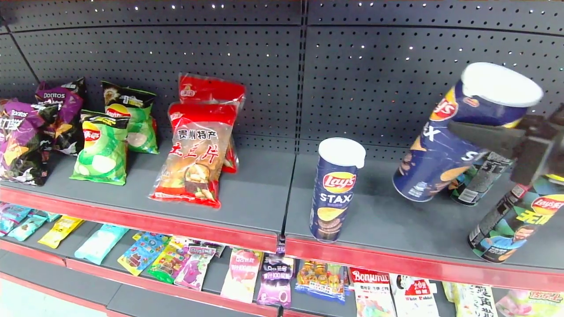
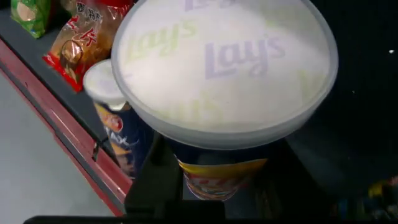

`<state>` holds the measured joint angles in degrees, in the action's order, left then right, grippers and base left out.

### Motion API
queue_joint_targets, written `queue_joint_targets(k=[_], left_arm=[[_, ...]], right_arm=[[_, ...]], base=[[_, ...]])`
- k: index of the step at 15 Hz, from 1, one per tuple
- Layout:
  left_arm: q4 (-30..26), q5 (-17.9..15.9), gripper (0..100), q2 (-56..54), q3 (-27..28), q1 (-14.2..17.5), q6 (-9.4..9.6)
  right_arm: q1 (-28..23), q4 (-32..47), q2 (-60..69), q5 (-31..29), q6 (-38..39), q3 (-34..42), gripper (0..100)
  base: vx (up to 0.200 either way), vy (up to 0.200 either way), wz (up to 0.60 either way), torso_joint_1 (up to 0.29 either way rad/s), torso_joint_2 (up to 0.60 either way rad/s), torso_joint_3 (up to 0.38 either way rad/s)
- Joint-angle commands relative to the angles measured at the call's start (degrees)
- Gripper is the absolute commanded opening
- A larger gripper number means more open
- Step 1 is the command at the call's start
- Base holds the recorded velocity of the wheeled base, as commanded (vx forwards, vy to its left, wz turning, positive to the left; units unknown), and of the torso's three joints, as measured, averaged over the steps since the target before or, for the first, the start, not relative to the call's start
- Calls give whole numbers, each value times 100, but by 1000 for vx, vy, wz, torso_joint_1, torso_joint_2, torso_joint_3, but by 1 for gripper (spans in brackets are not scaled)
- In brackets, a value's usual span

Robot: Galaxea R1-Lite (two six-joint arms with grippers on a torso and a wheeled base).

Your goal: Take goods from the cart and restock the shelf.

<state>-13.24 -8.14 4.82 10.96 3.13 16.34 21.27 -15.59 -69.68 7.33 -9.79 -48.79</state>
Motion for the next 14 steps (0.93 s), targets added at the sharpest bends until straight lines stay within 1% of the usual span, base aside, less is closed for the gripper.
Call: queue_joint_targets(k=[1, 2, 3, 6, 8, 11, 14], left_arm=[[6, 15, 100, 11, -50, 3, -43], [6, 15, 100, 11, -59, 3, -201], [6, 32, 100, 11, -68, 3, -298], [23, 67, 100, 11, -103, 3, -315], [23, 76, 100, 11, -129, 3, -315], [23, 85, 100, 11, -156, 3, -315], [41, 85, 100, 11, -226, 3, -324]], right_arm=[[70, -102, -1223, 50, 12, -676, 0], [52, -102, -1496, 58, 12, -852, 0], [52, -102, -1707, 41, 12, -957, 0], [44, -102, -2278, 14, 38, -1335, 0], [44, -111, -2682, -100, 153, -1713, 0], [44, -111, -3157, -135, 311, -2038, 0], [105, -111, -3561, -416, 680, -2372, 0]], base=[[0, 0, 0, 0, 0, 0], [0, 0, 0, 0, 0, 0], [0, 0, 0, 0, 0, 0], [0, 0, 0, 0, 0, 0], [0, 0, 0, 0, 0, 0], [0, 0, 0, 0, 0, 0], [0, 0, 0, 0, 0, 0]])
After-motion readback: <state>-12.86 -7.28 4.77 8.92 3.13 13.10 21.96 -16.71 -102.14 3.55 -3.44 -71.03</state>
